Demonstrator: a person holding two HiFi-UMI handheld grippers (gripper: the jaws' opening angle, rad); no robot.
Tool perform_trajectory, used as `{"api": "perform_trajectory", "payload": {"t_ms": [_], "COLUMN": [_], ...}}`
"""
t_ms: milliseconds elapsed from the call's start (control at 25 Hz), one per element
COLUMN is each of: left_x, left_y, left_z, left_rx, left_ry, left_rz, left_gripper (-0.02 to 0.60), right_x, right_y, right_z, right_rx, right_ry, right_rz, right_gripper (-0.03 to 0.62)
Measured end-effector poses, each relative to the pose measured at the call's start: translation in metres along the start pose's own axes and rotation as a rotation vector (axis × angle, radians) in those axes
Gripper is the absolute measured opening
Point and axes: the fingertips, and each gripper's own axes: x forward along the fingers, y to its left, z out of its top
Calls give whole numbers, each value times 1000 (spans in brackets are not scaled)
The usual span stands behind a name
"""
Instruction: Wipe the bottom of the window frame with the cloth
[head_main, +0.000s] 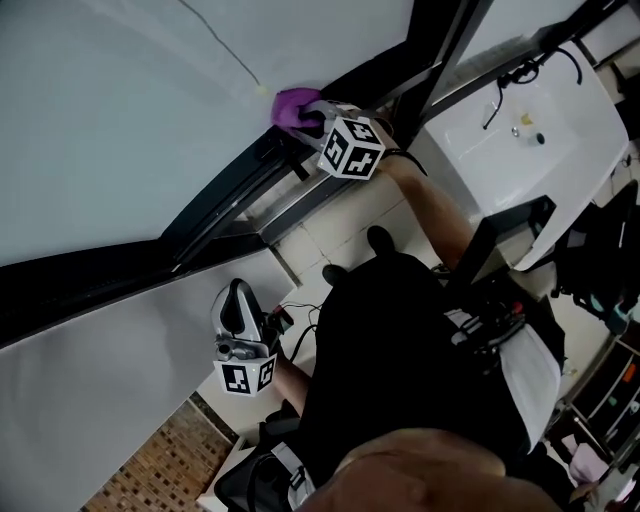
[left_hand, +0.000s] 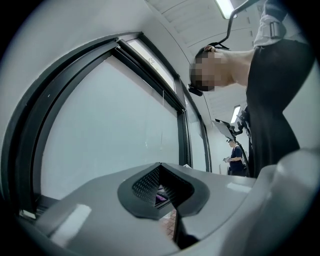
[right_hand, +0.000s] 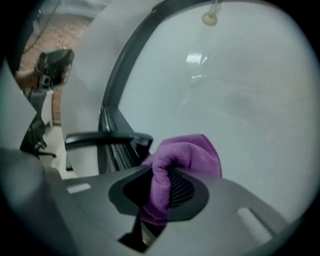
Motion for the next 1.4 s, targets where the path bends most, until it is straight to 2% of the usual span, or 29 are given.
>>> {"api": "perform_trajectory", "payload": {"t_ms": [80,120,240,360,640,760,920,1120,1400], "left_x": [0,1,3,5,9,12,14,21,28], "left_y": [-1,-1,-4,-8,-10,-12,-9,-10,-12], "left_z": [-1,-1,-4,-4,-4,-5,-3,-12,-19], "left_rx": [5,4,-2,-3,-10,-9,-8,-20,-31], "left_ry": [-2,-3,-1,2,10,12,2,4,-7], "left_rz": [-9,-12,-21,-24,-29,-44,-57,-72,-89], "left_gripper": [2,2,2,2,2,2,2,2,2], "right_x": [-11,-18,-24,-1,16,6,-24,-66,-81], "right_y": [-19,-25,-24,-14,-20,-33,-81,-157,-200], "right_z": [-21,-23,-8,-12,-26,-44,-97,-176,-229], "right_rx": [-67,-56,19,-39,1,-8,46,109,1], "right_ry": [118,118,39,83,109,147,239,419,719], "right_rz": [-140,-178,-143,-102,-87,-118,-220,-395,-573], "right_gripper": [65,66,65,66,61,61,61,61,60]}}
